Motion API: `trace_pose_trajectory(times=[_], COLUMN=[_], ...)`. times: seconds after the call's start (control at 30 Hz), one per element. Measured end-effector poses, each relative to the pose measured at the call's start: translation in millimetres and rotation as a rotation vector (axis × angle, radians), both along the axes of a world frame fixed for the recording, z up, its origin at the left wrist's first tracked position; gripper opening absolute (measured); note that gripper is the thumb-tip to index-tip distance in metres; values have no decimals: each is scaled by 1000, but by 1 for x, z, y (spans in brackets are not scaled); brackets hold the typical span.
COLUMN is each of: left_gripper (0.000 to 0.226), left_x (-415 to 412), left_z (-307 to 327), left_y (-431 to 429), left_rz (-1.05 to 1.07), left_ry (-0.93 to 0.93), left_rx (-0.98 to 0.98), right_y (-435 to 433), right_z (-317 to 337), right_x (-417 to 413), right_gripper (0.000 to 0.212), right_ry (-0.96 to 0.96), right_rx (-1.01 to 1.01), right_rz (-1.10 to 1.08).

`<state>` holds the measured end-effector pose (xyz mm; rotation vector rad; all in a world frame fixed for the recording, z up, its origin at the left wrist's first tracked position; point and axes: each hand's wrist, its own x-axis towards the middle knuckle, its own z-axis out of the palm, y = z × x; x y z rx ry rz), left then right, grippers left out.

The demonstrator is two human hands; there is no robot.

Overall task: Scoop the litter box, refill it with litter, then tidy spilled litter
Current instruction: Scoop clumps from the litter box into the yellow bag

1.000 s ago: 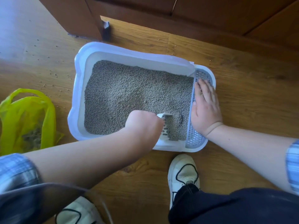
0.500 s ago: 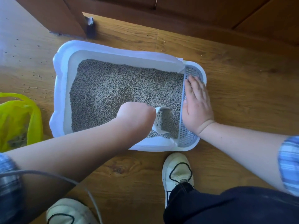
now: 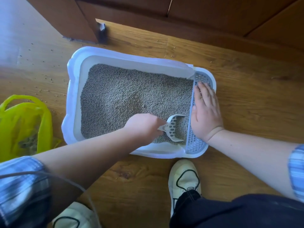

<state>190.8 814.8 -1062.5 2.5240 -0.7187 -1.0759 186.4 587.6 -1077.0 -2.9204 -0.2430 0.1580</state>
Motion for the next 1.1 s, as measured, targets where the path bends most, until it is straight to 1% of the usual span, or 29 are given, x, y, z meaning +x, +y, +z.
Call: trace_pose_trajectory(times=[0.17, 0.33, 0.43, 0.5, 0.6, 0.73, 0.87, 0.97, 1.1], left_gripper=[16, 27, 24, 21, 26, 32, 33, 35, 42], left_x=[5, 1, 7, 14, 19, 16, 8, 2, 4], left_z=[-2, 0, 6, 9, 15, 20, 15, 10, 5], left_y=[-2, 9, 20, 35, 61, 83, 83, 82, 84], left_rz=[15, 12, -59, -68, -34, 67, 235, 263, 307], left_ry=[-22, 6, -92, -142, -169, -178, -39, -116, -192], left_rx=[-32, -73, -59, -52, -69, -112, -130, -154, -170], right_y=[0, 0, 0, 0, 1, 1, 2, 3, 4], right_z=[-1, -1, 0, 0, 0, -1, -1, -1, -2], right_x=[0, 1, 0, 0, 0, 0, 0, 0, 0], right_gripper=[63, 64, 63, 62, 62, 63, 64, 64, 64], right_ry=[-3, 9, -1, -5, -5, -5, 7, 6, 6], right_rx=[-1, -17, -16, -15, -22, -22, -38, -56, -67], right_rz=[10, -2, 8, 7, 1, 1, -7, -12, -15])
